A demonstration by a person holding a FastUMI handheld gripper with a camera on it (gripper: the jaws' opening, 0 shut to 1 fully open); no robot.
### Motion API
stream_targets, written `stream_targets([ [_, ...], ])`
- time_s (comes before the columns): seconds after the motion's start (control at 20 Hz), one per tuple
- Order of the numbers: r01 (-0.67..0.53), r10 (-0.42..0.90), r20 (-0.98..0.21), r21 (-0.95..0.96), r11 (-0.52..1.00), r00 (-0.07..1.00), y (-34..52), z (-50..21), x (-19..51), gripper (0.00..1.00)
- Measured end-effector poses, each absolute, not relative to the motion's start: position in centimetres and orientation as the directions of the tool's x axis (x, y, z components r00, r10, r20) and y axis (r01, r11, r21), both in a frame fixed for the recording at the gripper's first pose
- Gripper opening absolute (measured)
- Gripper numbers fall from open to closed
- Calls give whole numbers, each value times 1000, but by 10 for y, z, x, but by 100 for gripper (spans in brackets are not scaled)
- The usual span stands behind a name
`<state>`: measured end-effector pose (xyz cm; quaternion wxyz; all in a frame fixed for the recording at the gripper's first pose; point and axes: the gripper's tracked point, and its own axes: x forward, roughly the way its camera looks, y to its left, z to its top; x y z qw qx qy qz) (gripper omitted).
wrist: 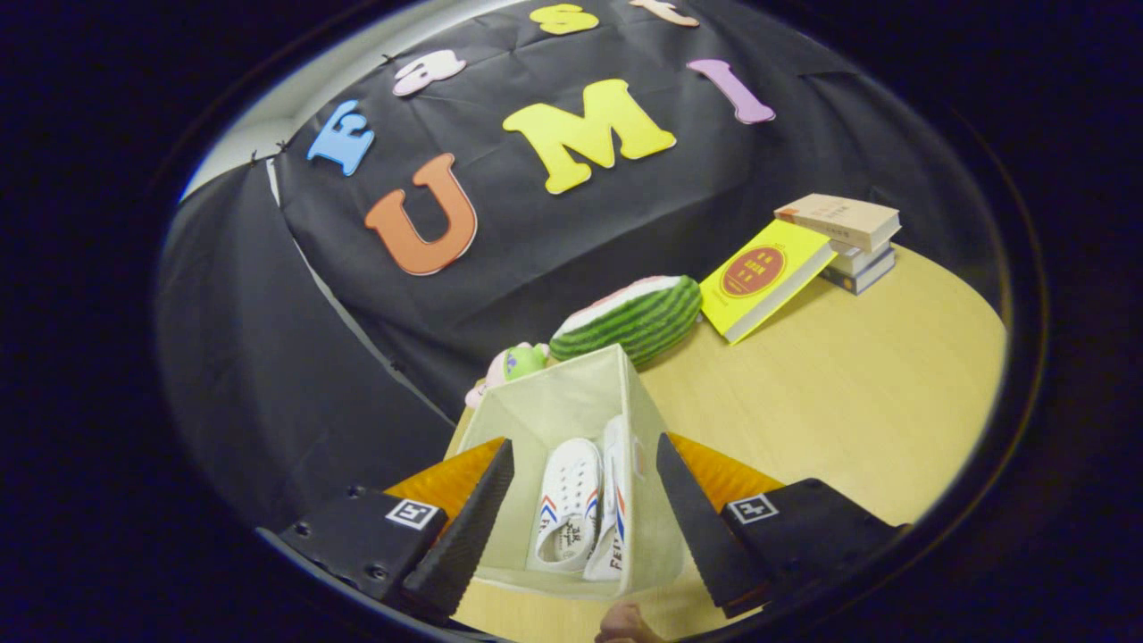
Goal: Open the storage box then place both shoes into the box .Put the left shoe in first, then the right shoe, with the right side of both shoes facing outward in a uniform manner.
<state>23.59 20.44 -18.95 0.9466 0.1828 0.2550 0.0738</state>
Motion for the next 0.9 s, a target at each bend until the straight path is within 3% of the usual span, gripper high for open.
stream_targets([
  [0.35, -41, 181, -409, 328, 944, 894, 174, -162, 234, 100],
  [0.9, -51, 58, -138, 56, 997, 989, 130, -51, 168, 100],
])
